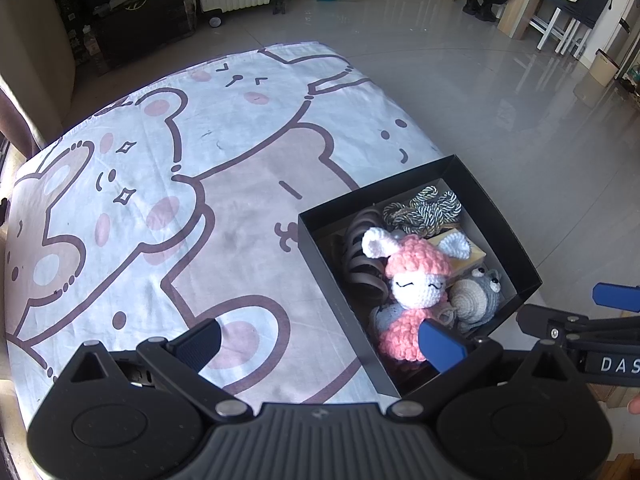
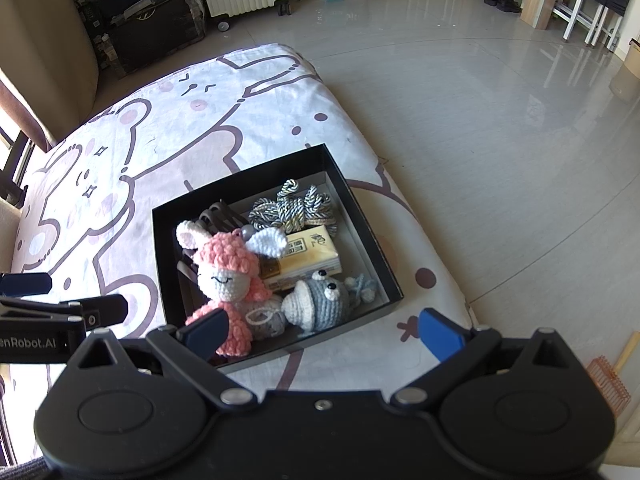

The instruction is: Organize objects

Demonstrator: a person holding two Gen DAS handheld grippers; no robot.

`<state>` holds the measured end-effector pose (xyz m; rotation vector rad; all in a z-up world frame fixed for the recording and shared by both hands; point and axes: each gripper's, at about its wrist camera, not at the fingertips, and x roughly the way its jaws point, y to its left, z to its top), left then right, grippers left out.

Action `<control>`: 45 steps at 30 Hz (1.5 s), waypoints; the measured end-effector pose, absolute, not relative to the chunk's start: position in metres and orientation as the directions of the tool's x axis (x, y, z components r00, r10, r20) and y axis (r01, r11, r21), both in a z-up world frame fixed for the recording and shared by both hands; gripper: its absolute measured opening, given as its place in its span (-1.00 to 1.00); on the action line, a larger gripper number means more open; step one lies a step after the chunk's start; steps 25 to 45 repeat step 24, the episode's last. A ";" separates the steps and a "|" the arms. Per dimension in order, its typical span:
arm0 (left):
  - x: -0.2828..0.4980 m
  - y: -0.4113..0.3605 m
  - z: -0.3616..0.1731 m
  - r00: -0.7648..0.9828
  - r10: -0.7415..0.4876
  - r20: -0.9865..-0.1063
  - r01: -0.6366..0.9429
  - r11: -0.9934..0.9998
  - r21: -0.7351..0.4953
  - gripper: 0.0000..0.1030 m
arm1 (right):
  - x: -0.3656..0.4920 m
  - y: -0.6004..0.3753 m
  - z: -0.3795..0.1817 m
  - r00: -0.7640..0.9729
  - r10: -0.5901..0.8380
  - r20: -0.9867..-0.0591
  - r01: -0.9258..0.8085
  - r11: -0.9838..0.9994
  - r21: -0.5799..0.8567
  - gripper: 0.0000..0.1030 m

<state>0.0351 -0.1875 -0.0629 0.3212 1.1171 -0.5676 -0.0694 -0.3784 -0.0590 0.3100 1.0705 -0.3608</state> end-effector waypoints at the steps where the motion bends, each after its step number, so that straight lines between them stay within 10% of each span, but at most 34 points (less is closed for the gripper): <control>1: 0.035 -0.187 -0.063 0.318 -0.266 -0.910 0.578 0.815 -0.036 1.00 | -0.069 -0.378 -0.059 0.432 -0.136 -0.892 0.432 0.899 0.072 0.99; 45: 0.035 -0.188 -0.064 0.316 -0.266 -0.911 0.582 0.812 -0.035 1.00 | -0.069 -0.378 -0.060 0.431 -0.135 -0.892 0.431 0.899 0.072 0.99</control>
